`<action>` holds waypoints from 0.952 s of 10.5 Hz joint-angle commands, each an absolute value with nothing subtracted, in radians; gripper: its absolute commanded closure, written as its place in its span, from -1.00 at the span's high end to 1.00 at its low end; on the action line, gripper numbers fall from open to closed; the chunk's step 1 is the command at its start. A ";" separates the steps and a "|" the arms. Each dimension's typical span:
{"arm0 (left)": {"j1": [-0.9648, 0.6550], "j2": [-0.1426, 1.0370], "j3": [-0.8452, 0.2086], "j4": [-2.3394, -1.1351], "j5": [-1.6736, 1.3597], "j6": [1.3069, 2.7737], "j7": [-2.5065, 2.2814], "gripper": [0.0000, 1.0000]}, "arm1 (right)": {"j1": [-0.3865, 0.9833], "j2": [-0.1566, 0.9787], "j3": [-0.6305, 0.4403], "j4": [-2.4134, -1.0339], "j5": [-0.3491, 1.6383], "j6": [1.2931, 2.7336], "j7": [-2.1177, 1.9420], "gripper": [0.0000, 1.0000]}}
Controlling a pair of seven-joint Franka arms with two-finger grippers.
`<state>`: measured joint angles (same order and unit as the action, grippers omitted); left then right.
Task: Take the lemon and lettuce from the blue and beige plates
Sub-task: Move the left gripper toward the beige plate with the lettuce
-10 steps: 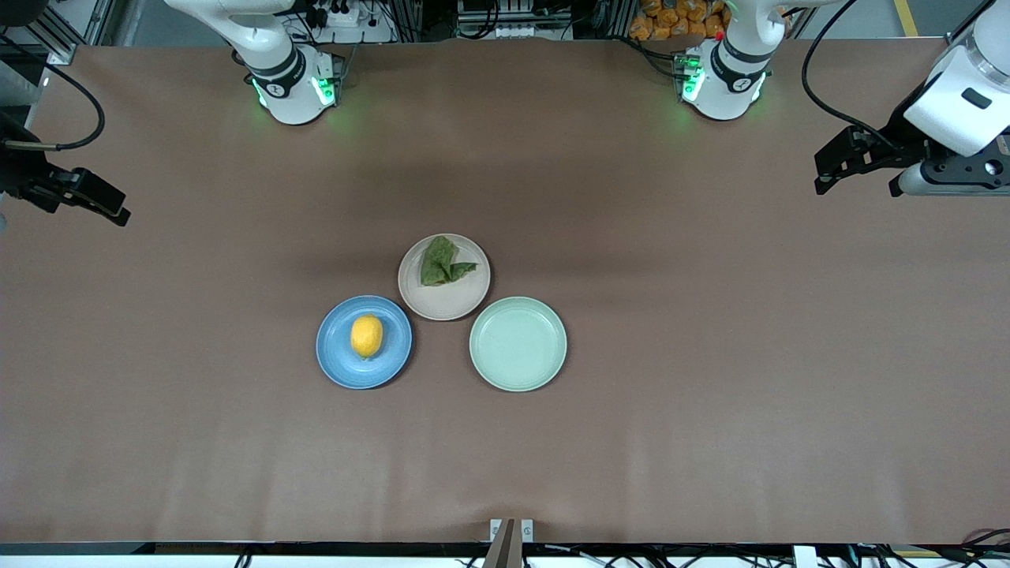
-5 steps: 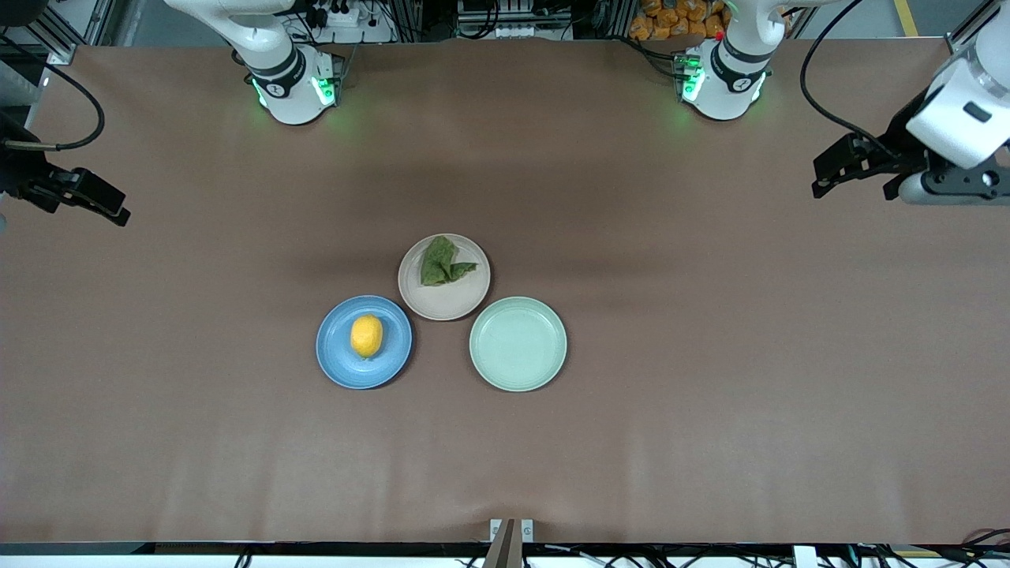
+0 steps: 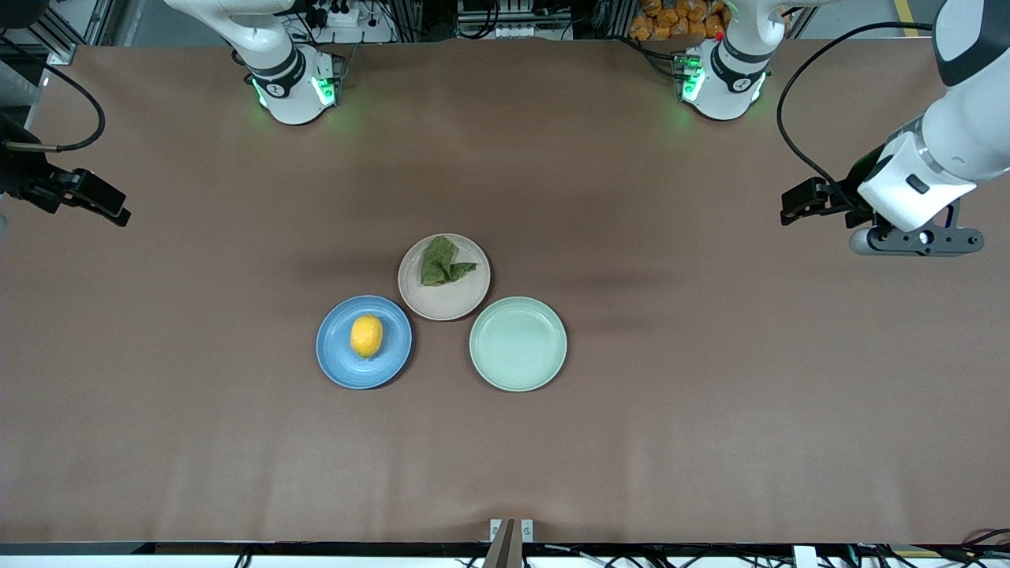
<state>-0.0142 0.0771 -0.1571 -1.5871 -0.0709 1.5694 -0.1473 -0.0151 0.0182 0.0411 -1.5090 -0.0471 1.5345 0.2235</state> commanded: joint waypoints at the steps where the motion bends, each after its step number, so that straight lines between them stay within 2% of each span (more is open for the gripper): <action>1: -0.031 0.106 -0.196 -1.610 -0.092 1.641 -0.262 1.00 | -0.029 0.029 0.048 -1.499 -0.045 1.522 0.218 1.00; 4: -0.115 0.210 -0.222 -1.618 -0.089 1.730 -0.434 1.00 | -0.032 0.037 0.046 -1.497 -0.048 1.522 0.201 1.00; 6: -0.204 0.280 -0.222 -1.618 -0.080 1.795 -0.541 1.00 | -0.057 0.089 0.048 -1.500 -0.037 1.520 0.203 1.00; 8: -0.268 0.394 -0.219 -1.545 -0.074 1.799 -0.622 1.00 | -0.048 0.101 0.049 -1.502 -0.032 1.520 0.204 1.00; 10: -0.348 0.471 -0.215 -1.506 -0.013 1.873 -0.769 1.00 | -0.028 0.132 0.052 -1.502 -0.028 1.532 0.212 1.00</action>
<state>-0.2918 0.4006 -0.2247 -1.5789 -0.0616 1.8506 -0.6643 -0.0332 0.1120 0.0425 -1.5140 -0.0440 1.5315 0.2136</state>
